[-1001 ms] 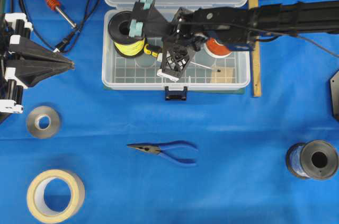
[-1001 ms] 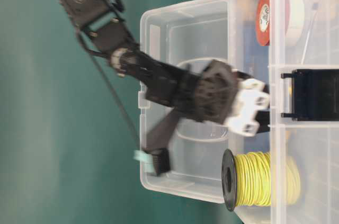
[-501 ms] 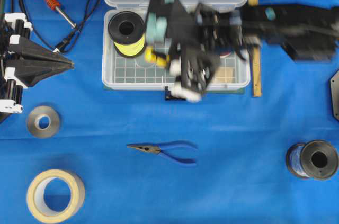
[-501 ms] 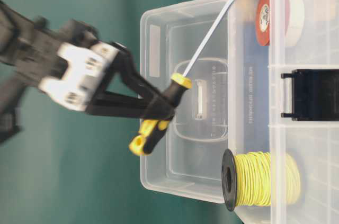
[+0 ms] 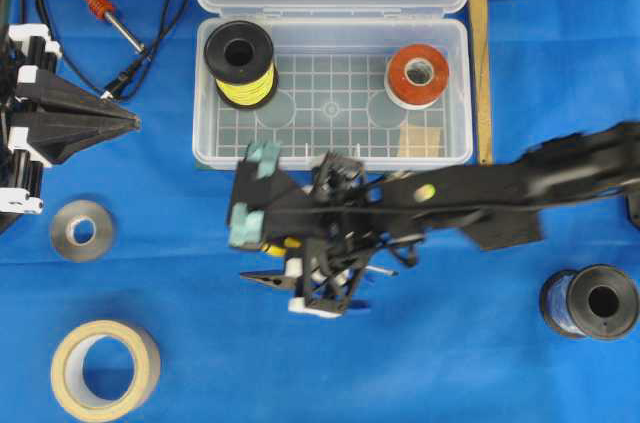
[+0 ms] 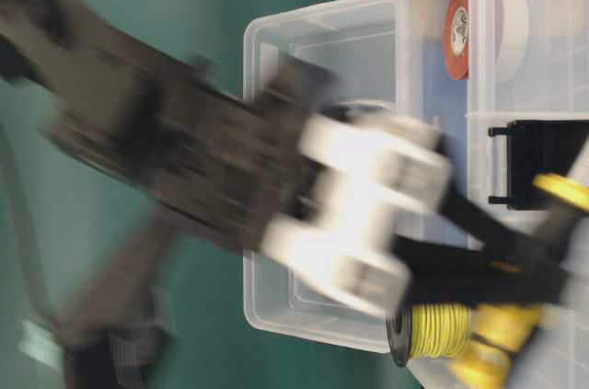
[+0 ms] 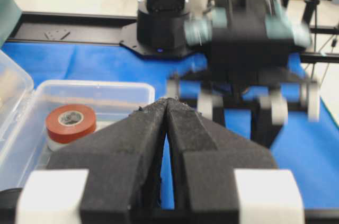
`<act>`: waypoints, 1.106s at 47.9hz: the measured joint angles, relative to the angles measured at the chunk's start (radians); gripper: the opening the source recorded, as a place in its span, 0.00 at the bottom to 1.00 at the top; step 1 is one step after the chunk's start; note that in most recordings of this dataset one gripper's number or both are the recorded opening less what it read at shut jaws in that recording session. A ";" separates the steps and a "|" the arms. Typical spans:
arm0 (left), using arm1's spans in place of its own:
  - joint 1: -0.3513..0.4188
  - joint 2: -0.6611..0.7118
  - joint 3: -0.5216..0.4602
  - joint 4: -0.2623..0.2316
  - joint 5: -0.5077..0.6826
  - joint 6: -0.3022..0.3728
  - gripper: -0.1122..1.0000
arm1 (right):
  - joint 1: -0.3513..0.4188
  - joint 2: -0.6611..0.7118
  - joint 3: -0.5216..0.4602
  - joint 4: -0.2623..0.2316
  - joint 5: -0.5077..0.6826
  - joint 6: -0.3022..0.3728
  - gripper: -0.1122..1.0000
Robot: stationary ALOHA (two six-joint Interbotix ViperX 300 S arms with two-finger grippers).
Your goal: Pick the screwdriver from the toolbox among several items.
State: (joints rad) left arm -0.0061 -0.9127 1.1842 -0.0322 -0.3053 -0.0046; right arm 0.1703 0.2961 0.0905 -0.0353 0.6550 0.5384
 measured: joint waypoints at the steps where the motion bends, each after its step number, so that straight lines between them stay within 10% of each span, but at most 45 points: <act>1: 0.000 0.000 0.000 0.000 0.000 0.002 0.10 | 0.000 0.015 -0.005 0.000 0.000 0.000 0.34; 29: -0.002 -0.003 0.000 0.002 0.000 0.000 0.10 | -0.021 0.207 -0.094 0.000 -0.005 -0.003 0.36; 40: 0.000 -0.003 0.000 0.000 0.002 0.000 0.10 | -0.021 0.181 -0.097 -0.005 0.037 -0.002 0.83; 53: -0.002 -0.008 0.002 0.000 0.002 -0.002 0.10 | 0.000 -0.066 -0.052 -0.117 0.124 0.017 0.78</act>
State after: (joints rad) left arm -0.0077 -0.9204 1.1858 -0.0322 -0.3037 -0.0061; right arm 0.1703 0.2301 0.0383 -0.1519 0.7793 0.5553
